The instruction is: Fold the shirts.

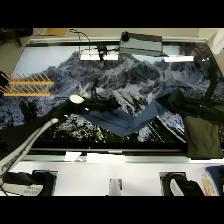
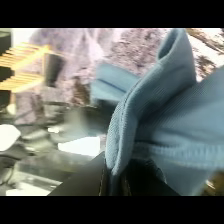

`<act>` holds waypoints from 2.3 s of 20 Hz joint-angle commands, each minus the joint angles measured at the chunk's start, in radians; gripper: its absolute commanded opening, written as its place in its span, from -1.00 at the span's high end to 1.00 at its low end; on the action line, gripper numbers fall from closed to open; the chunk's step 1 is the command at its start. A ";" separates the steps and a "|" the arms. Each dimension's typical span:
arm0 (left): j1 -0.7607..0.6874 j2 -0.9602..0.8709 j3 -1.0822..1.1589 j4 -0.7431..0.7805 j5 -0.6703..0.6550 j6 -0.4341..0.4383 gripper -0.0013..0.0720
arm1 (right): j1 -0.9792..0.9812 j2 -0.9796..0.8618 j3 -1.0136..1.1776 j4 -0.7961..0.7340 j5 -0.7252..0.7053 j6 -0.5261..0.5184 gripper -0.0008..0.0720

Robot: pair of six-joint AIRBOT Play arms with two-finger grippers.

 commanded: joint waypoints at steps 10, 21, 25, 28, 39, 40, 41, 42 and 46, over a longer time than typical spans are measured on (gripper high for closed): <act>0.627 0.779 -0.003 0.594 -0.382 -0.234 0.86 | 0.729 -0.500 0.088 0.253 -0.806 -0.101 0.91; 0.667 0.923 -0.015 0.694 -0.496 -0.286 0.86 | 0.754 -0.792 0.240 0.400 -0.738 -0.062 -0.21; 0.667 0.921 -0.040 0.695 -0.467 -0.286 0.86 | 0.702 -0.753 0.240 0.294 -0.549 -0.117 -0.52; 0.667 0.917 -0.040 0.699 -0.466 -0.286 0.86 | 0.563 -0.681 0.240 -0.058 -0.382 0.061 -0.52; 0.667 0.908 -0.040 0.719 -0.426 -0.287 0.86 | 0.393 -0.598 -0.087 -0.181 -0.254 0.161 -0.69; 0.666 0.908 -0.040 0.719 -0.426 -0.287 0.86 | 0.413 -0.599 -0.088 -0.177 -0.288 0.162 -0.70; 0.667 0.908 -0.040 0.719 -0.426 -0.287 0.86 | 0.431 -0.603 -0.088 -0.174 -0.318 0.178 -0.70; 0.667 0.907 -0.040 0.719 -0.426 -0.287 0.86 | 0.444 -0.613 -0.088 -0.157 -0.341 0.189 -0.70; 0.667 0.903 -0.040 0.719 -0.426 -0.286 0.86 | 0.450 -0.675 -0.088 -0.004 -0.377 0.179 -0.58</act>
